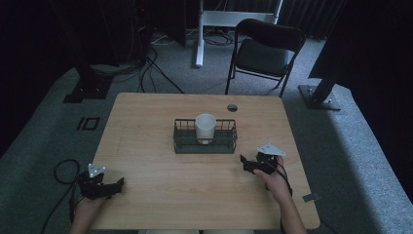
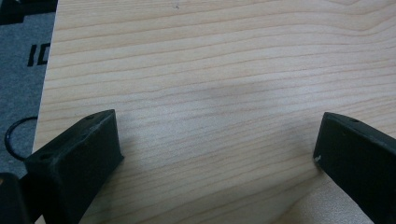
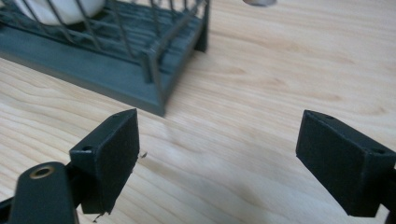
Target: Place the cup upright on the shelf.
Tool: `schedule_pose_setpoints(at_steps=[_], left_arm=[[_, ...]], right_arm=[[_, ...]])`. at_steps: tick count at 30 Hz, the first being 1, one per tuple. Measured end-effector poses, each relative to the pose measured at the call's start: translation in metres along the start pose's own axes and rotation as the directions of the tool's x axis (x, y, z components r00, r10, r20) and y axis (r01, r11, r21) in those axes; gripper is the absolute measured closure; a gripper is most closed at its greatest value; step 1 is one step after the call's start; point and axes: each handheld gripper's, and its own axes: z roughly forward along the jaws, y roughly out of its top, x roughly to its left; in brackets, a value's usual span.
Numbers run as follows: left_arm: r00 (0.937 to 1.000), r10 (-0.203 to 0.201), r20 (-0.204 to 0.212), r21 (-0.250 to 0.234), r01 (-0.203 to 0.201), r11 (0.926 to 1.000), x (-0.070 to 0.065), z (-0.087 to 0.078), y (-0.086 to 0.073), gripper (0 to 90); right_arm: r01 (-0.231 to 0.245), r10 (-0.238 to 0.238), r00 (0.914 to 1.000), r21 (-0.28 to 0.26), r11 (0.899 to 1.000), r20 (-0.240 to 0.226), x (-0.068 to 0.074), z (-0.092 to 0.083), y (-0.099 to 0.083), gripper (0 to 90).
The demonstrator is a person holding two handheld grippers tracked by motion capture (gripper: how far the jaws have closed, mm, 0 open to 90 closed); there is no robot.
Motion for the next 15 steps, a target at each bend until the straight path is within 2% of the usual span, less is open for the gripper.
schedule_pose_setpoints(at_steps=[2,7,10,12,13,15], left_arm=[[1.0,0.0,0.0,0.0,0.0,1.0,0.0,0.0,0.0,0.8],[1.0,0.0,0.0,0.0,0.0,1.0,0.0,0.0,0.0,0.8],[1.0,0.0,0.0,0.0,0.0,1.0,0.0,0.0,0.0,0.8],[1.0,0.001,0.0,0.0,-0.001,1.0,0.0,0.0,0.0,0.8],[1.0,0.0,0.0,0.001,0.0,1.0,0.0,0.0,0.0,0.8],[1.0,0.001,0.0,0.001,-0.001,1.0,0.0,0.0,0.0,0.8]], right_arm=[[-0.01,0.01,0.9994,0.02,1.0,0.033,-0.002,0.001,-0.004,13.3],[-0.02,0.018,0.9982,0.032,0.999,0.056,-0.005,0.001,-0.009,13.3],[-0.016,0.01,0.9929,0.051,0.999,0.118,-0.006,0.002,-0.015,13.3],[-0.022,0.015,0.9919,0.056,0.998,0.126,-0.007,0.001,-0.017,13.3],[-0.052,0.043,0.988,0.058,0.997,0.148,-0.011,-0.001,-0.02,13.3],[-0.059,0.046,0.9849,0.071,0.996,0.167,-0.015,-0.004,-0.021,13.3]])
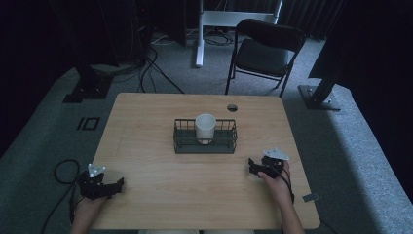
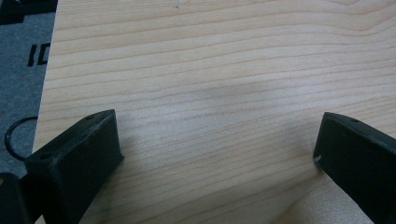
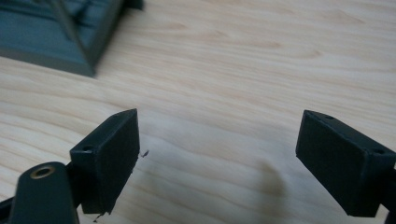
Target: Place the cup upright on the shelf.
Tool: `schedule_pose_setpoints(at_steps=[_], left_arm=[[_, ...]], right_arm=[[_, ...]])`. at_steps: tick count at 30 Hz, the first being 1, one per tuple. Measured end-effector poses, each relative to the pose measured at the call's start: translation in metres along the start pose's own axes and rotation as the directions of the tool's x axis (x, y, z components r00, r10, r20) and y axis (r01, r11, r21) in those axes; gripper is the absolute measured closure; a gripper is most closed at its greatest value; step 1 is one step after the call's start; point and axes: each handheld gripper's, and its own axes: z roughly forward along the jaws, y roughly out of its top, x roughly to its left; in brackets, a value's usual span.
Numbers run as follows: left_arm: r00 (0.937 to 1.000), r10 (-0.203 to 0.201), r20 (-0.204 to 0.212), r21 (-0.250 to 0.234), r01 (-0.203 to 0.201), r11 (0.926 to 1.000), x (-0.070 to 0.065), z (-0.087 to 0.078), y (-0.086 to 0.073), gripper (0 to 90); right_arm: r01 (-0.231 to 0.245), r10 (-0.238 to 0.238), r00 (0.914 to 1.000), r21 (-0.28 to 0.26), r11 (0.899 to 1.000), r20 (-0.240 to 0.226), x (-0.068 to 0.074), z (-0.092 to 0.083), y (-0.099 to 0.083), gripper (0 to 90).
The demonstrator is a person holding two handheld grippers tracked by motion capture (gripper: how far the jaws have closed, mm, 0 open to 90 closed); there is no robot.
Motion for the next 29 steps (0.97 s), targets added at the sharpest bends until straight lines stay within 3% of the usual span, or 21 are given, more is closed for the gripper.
schedule_pose_setpoints(at_steps=[7,8,10,29], left_arm=[[1.0,0.0,0.0,-0.001,0.0,1.0,0.0,0.0,0.0,0.8],[1.0,-0.001,0.0,-0.001,0.001,1.0,0.0,0.0,0.0,0.8],[1.0,-0.001,0.0,-0.001,0.001,1.0,0.0,0.0,0.0,0.8],[1.0,-0.001,0.0,-0.001,0.001,1.0,0.0,0.0,0.0,0.8]], right_arm=[[-0.051,0.048,0.9971,0.048,0.998,0.059,-0.013,-0.005,-0.007,13.8],[-0.063,0.059,0.9969,0.088,0.994,0.051,-0.017,-0.006,-0.009,13.7],[-0.088,0.085,0.9959,0.1,0.991,0.033,-0.02,-0.006,-0.01,13.3],[-0.07,0.069,0.9976,0.104,0.992,0.012,-0.021,-0.007,-0.011,12.7]])
